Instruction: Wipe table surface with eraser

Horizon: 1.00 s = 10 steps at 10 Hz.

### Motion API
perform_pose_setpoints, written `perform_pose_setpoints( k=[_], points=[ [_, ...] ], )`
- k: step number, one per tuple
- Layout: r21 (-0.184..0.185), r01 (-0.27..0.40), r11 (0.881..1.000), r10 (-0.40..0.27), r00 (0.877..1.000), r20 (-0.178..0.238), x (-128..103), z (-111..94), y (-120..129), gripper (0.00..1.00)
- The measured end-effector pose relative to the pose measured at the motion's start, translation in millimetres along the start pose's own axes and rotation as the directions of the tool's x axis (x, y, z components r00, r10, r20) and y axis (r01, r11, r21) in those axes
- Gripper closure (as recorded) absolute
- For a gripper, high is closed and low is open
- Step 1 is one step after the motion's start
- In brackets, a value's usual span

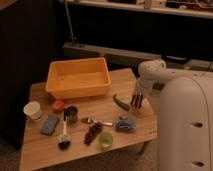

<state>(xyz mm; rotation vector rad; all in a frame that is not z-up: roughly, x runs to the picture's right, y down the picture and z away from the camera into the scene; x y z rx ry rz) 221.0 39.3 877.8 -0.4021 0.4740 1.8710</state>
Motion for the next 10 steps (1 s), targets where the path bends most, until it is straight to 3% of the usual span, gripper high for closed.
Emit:
perform_pose_setpoints(
  k=[3, 6, 9, 10],
  points=[
    [0.004, -0.063, 0.998, 0.063, 0.997, 0.037, 15, -22, -24, 1.00],
    [-0.012, -0.080, 0.997, 0.080, 0.995, 0.053, 2, -33, -24, 1.00],
    [-0.027, -0.075, 0.997, 0.077, 0.996, 0.050, -29, -7, -2, 1.00],
    [-0.032, -0.074, 0.997, 0.076, 0.996, 0.048, -56, 20, 15, 1.00]
  ],
)
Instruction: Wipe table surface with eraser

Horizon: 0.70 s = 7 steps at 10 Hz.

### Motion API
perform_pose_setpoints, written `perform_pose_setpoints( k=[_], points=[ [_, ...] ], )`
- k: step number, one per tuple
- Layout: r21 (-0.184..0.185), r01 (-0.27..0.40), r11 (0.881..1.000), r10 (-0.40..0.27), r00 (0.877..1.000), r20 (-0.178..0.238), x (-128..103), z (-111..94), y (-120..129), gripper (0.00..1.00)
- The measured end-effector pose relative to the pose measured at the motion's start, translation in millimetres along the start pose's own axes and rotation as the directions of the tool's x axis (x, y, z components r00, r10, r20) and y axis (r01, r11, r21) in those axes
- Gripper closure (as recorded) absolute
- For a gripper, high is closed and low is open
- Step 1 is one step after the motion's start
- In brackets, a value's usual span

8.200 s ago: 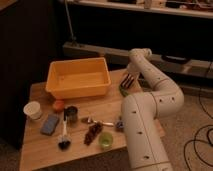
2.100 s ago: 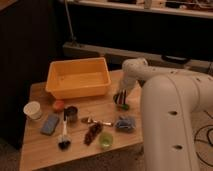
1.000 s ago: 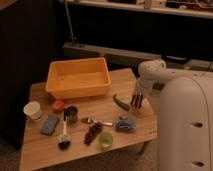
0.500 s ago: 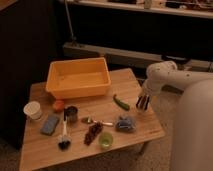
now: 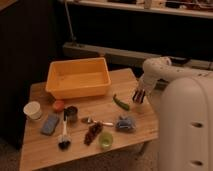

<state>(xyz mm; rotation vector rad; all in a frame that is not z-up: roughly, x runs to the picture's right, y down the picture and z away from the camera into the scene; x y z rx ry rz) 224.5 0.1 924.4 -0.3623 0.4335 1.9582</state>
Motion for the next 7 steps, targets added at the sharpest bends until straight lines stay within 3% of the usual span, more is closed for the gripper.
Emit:
perform_pose_setpoints(
  k=[4, 7],
  points=[
    [-0.009, -0.007, 1.000, 0.007, 1.000, 0.001, -66, 75, 32, 1.00],
    [-0.016, -0.011, 1.000, 0.011, 1.000, 0.012, -80, 83, 43, 1.00]
  ],
)
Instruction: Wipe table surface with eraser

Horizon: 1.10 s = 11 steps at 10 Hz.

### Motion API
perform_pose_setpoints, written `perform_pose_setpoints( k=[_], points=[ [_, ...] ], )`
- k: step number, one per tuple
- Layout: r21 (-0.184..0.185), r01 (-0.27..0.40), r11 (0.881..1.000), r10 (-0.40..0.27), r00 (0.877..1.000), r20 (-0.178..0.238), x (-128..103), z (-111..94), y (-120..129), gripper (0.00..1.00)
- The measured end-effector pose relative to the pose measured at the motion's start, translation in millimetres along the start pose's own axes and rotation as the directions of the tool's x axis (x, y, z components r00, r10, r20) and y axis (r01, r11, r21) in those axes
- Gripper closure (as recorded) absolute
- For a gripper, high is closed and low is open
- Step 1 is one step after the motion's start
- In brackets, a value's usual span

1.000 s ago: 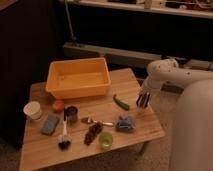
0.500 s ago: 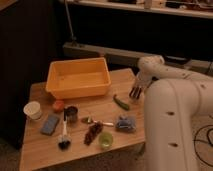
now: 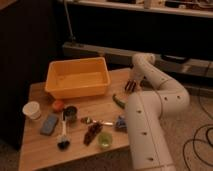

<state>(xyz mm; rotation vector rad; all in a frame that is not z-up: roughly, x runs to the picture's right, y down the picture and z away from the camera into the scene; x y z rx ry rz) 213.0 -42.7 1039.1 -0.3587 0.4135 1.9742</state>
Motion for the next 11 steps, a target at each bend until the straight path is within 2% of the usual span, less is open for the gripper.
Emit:
perform_pose_setpoints(
  k=[4, 8, 9, 10, 11],
  points=[
    [0.007, 0.002, 1.000, -0.002, 1.000, -0.010, 4, -2, -2, 1.00],
    [-0.002, 0.019, 1.000, -0.019, 1.000, -0.017, 10, -6, 1, 1.00],
    [-0.015, 0.052, 0.999, -0.052, 0.998, -0.033, 21, -11, 6, 1.00],
    [-0.038, 0.101, 0.994, -0.102, 0.994, -0.034, 37, -24, 19, 1.00],
    [-0.042, 0.130, 0.991, -0.132, 0.991, -0.037, 51, -32, 22, 1.00]
  ],
)
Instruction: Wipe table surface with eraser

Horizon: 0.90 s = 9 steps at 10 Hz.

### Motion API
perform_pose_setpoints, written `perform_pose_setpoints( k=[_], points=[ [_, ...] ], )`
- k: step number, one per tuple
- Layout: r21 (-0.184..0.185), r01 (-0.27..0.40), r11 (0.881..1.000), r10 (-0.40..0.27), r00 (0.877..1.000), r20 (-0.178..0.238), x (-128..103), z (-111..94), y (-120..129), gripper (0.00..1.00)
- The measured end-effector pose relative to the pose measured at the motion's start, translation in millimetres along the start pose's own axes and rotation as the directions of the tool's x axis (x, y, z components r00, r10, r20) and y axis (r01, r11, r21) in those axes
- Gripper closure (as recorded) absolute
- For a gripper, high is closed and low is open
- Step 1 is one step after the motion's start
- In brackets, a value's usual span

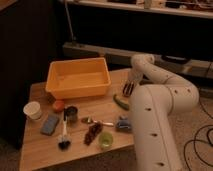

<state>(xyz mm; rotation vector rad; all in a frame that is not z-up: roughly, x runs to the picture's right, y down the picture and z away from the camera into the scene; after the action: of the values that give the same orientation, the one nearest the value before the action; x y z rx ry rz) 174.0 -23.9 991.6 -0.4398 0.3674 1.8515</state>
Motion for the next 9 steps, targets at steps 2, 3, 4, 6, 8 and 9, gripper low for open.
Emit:
perform_pose_setpoints(
  k=[2, 3, 4, 6, 8, 9],
  points=[
    [-0.014, 0.072, 0.997, -0.072, 0.997, -0.011, 50, -25, 15, 1.00],
    [-0.016, 0.094, 0.995, -0.094, 0.995, -0.013, 65, -33, 20, 1.00],
    [-0.015, 0.110, 0.994, -0.111, 0.994, -0.018, 80, -40, 22, 1.00],
    [0.003, 0.147, 0.989, -0.147, 0.989, -0.021, 107, -52, 17, 1.00],
    [0.013, 0.134, 0.991, -0.134, 0.991, -0.017, 112, -58, 8, 1.00],
    [0.021, 0.113, 0.993, -0.113, 0.994, -0.011, 107, -59, -2, 1.00]
  ],
)
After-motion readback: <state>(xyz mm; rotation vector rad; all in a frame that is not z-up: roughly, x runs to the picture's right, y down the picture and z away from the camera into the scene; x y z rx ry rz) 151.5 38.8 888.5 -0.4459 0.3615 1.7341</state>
